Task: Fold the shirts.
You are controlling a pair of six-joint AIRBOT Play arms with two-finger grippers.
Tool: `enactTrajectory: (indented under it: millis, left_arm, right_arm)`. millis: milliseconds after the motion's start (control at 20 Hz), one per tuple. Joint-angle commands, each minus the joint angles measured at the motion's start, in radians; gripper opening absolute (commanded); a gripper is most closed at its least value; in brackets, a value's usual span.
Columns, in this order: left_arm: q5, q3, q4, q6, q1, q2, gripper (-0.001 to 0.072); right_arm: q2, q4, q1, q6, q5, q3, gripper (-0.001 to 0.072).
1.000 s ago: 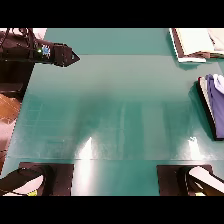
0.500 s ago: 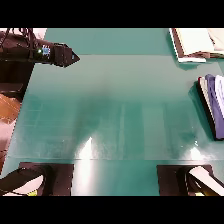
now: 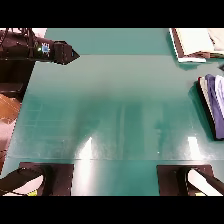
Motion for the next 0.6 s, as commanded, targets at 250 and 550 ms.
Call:
enactTrajectory:
  millis: [250,550]
  left_arm:
    - [0.009,0.000,-0.001,0.000,-0.001,0.000,0.0027]
    - [0.009,0.000,-0.001,0.000,-0.001,0.000,0.0027]
  right_arm:
    - [-0.074,0.010,0.343,-0.001,-0.065,0.010,0.0019]
    - [-0.090,0.011,0.343,0.000,-0.042,0.010,0.0019]
